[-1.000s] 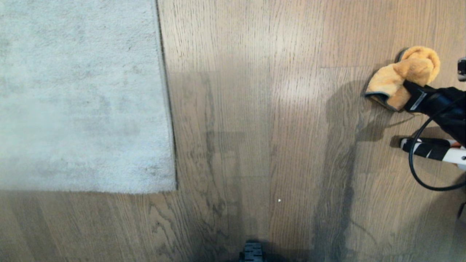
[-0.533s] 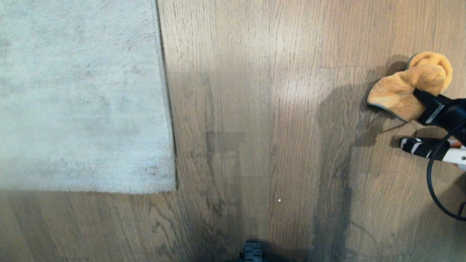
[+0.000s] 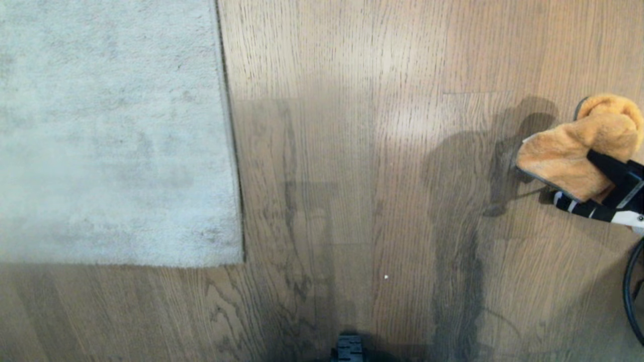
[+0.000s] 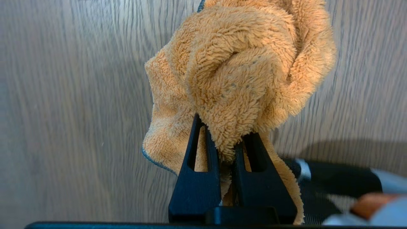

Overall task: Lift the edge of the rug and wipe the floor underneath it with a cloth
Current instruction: Pick up the rag, then lift up the carpet

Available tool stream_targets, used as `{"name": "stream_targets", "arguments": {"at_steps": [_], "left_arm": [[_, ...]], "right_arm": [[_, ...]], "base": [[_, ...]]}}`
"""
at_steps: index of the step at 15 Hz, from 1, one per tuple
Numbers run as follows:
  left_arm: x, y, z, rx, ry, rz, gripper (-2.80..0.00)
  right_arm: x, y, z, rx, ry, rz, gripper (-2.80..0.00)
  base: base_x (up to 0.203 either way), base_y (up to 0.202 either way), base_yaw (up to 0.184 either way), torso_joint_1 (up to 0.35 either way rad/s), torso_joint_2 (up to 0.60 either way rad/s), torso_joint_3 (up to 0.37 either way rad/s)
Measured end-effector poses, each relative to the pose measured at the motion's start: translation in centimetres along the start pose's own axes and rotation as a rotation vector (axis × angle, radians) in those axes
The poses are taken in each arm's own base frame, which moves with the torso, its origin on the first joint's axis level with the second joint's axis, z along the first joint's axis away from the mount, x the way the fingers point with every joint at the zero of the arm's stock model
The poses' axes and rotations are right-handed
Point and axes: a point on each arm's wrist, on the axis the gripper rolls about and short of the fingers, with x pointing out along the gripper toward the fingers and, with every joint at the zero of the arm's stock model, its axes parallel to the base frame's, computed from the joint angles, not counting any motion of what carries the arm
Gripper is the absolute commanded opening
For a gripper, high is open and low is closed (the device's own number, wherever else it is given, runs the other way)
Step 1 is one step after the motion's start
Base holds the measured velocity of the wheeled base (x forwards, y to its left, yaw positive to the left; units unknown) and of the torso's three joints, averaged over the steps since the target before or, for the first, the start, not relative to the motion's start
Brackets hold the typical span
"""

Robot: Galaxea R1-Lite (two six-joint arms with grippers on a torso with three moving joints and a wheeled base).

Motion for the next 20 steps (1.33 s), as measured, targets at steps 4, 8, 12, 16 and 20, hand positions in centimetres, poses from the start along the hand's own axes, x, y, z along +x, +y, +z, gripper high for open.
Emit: {"name": "stream_targets", "arguments": {"at_steps": [4,8,12,16,20], "left_arm": [[0.0,0.0,0.0,0.0,0.0,-0.001,-2.8],[0.0,0.0,0.0,0.0,0.0,0.0,-2.8],[0.0,0.0,0.0,0.0,0.0,0.0,-2.8],[0.0,0.0,0.0,0.0,0.0,0.0,-2.8],[0.0,0.0,0.0,0.0,0.0,0.0,-2.8]], "right_arm": [[-2.7,0.6,-0.2,0.008,0.042,-0.001,-2.8],[-5.4,1.3,-0.4,-0.019,0.084,0.001,-2.8],[-8.5,2.0,-1.4,-0.037,0.105,0.008,-2.8],[-12.3,3.2,-3.4,-0.056,0.156,0.052,-2.8],[-15.7,3.9,-5.3,-0.081,0.218,0.098,-2.8]], "base": [[0.0,0.0,0.0,0.0,0.0,0.0],[0.0,0.0,0.0,0.0,0.0,0.0],[0.0,0.0,0.0,0.0,0.0,0.0],[0.0,0.0,0.0,0.0,0.0,0.0],[0.0,0.0,0.0,0.0,0.0,0.0]]}}
